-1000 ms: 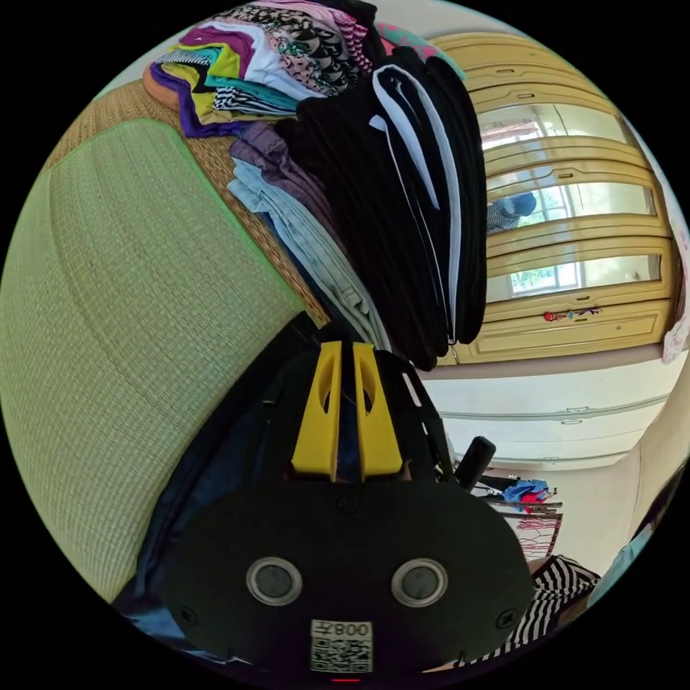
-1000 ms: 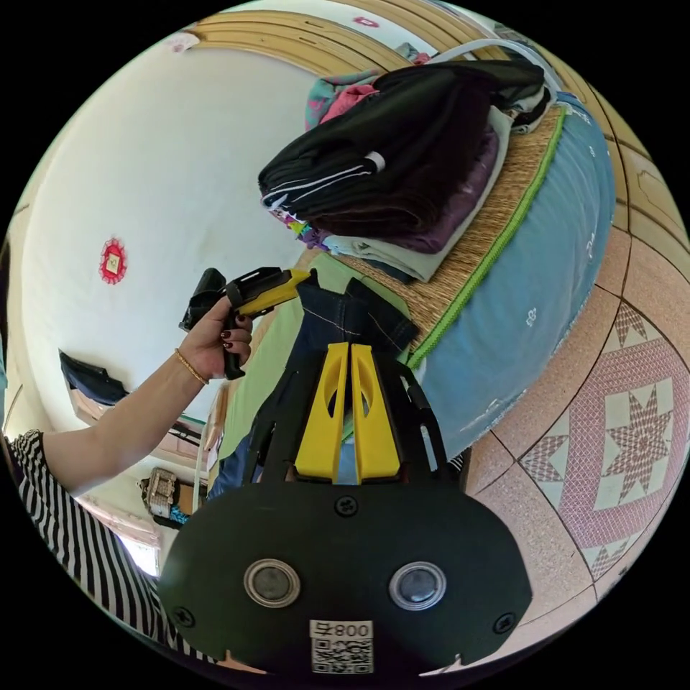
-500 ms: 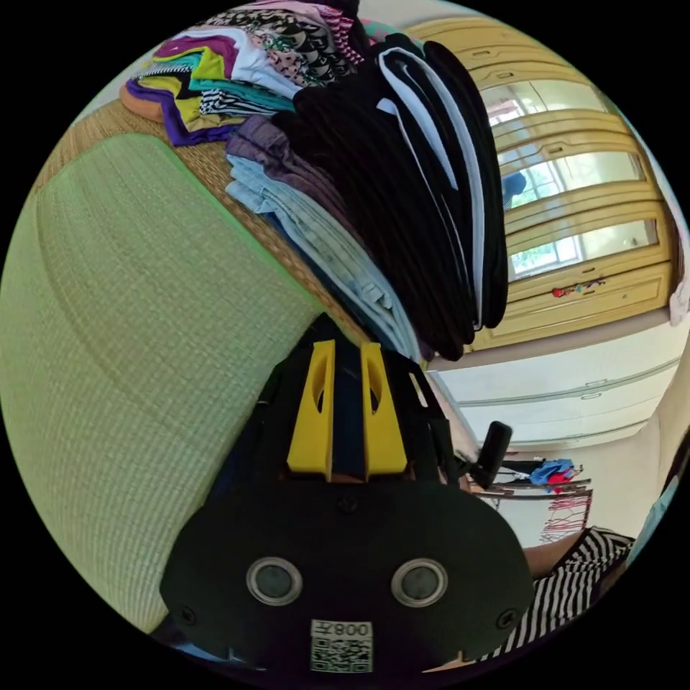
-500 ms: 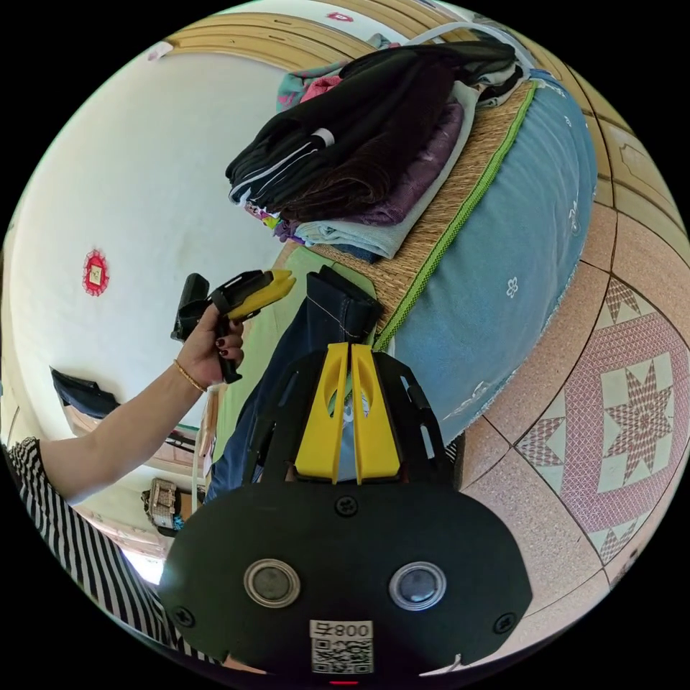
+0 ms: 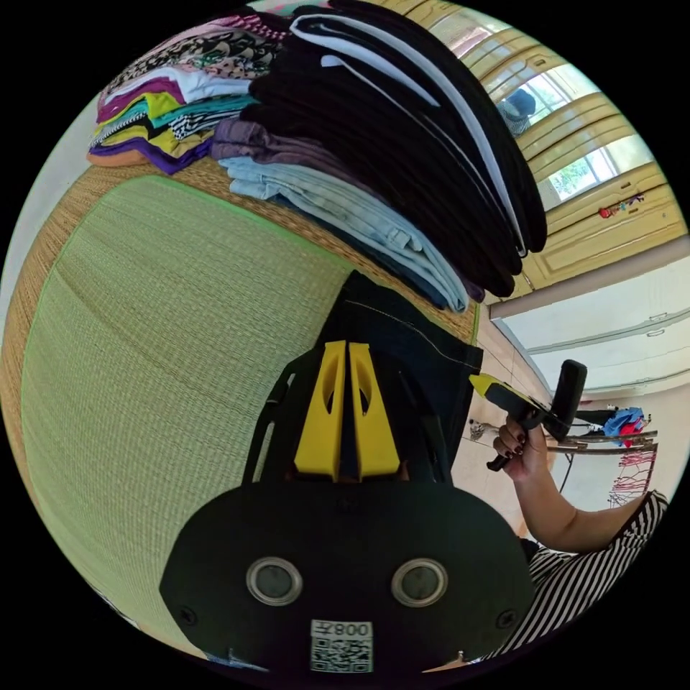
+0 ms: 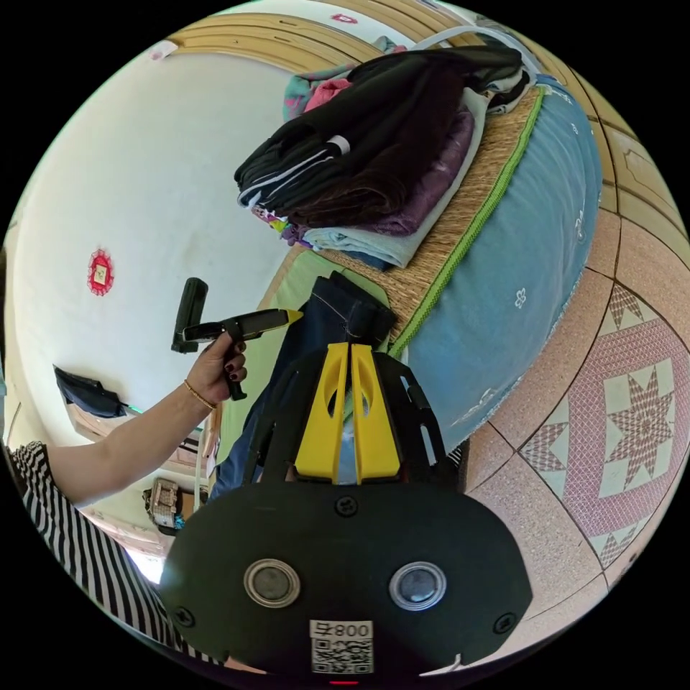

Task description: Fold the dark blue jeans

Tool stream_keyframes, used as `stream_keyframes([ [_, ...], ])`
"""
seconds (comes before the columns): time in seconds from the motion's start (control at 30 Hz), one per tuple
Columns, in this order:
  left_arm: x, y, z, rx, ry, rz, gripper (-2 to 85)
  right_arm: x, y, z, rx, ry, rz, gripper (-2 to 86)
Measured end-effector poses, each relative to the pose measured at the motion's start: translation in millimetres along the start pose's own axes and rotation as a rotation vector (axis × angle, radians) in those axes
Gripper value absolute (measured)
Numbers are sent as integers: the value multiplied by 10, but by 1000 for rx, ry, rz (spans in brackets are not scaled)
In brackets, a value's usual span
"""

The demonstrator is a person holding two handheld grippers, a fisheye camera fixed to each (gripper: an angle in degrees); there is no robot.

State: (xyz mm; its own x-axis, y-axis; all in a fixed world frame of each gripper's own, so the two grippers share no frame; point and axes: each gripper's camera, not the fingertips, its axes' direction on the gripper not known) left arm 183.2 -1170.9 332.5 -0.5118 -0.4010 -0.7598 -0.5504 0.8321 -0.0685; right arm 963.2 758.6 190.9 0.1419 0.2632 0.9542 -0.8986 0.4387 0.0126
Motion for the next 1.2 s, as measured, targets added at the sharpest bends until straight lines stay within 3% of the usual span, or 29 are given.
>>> stream_keyframes([
  [0.6, -174, 601, 61, -19, -29, -36, 15, -286, -34, 317, 21, 158, -6, 2],
  [0.73, -274, 866, -22, 8, -4, -52, 14, -686, -71, 408, 57, 196, -115, 0],
  [0.9, -396, 1252, -238, 51, 24, -40, 10, -944, -237, 1137, -129, 336, -231, -1],
  [0.97, -514, 1589, -485, 97, 26, -30, 7, -932, -231, 1322, -138, 248, -212, 0],
  [1.2, -1157, 3238, -1164, 164, 3, -173, 27, -1343, -56, 1631, -132, 373, -287, 0],
])
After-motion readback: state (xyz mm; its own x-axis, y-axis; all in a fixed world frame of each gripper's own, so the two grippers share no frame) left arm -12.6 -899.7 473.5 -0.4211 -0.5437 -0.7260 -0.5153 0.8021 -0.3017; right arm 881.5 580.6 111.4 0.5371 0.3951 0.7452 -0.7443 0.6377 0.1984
